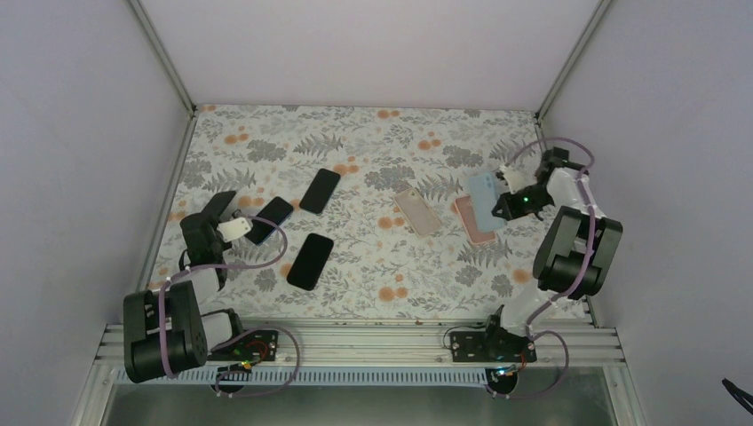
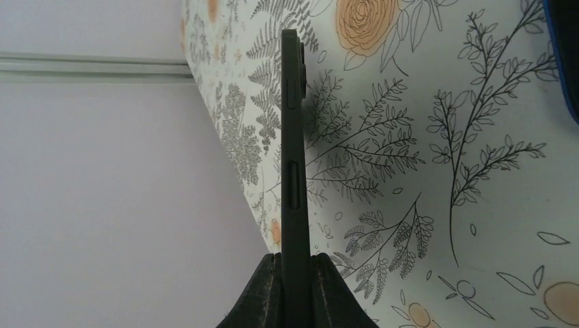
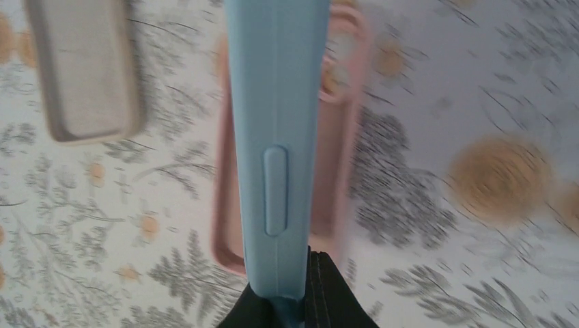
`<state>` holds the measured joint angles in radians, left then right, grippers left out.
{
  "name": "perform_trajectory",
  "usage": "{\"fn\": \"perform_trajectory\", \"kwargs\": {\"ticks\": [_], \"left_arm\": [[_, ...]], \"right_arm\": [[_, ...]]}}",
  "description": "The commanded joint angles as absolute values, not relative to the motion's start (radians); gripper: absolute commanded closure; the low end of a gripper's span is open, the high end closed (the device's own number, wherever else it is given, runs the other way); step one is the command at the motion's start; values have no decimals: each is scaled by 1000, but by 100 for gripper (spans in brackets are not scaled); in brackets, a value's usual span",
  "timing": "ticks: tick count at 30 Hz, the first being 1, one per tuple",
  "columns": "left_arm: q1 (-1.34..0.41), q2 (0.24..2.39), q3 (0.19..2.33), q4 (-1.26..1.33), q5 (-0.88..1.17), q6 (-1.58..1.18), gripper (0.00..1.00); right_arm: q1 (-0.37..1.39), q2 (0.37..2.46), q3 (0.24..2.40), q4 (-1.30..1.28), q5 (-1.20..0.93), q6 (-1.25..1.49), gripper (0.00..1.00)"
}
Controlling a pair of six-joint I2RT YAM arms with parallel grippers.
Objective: Take the phone out of the phone case
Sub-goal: Place the phone at the center of the board, then move the phone to the center of the board.
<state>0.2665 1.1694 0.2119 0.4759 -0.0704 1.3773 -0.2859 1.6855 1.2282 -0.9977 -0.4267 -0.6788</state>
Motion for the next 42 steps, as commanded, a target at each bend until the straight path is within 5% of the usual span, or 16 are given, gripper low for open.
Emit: {"fn": "perform_trajectory", "kwargs": {"ticks": [1,10,11,14,15,16,21,34,42], "left_arm": [[270,1191,199,666,-45,1394,98],[274,1297,202,562,15,1430,94],[275,1289,208,518,37,1439,83],[274,1249,265,286,105,1439,17],[274,1237,287,215,120,1435,3],[275,1224,305,161,133,1436,0],[274,1147,367,-32,163,1441,0],[276,1120,1031,-760,495,1196,0],[268,1229,1289,-907,790,975,2]], "right_arm": [[-419,1749,1250,-1016,-467,-760,96],[-576,1919,1323,-1027,-391,-795,92],[-581,1931,1328,-1032,-386,-798,86],[-583,1950,1334,-1031,-364,-800,61],[-583,1951,1335,-1033,-363,-806,51],[-583,1946,1336,-1036,-366,-812,42],[-568,1888,1343,-1077,-407,-846,28],[-397,1609,1379,-1233,-489,-851,20],[207,1462,1285,-1127,-385,-625,22]]}}
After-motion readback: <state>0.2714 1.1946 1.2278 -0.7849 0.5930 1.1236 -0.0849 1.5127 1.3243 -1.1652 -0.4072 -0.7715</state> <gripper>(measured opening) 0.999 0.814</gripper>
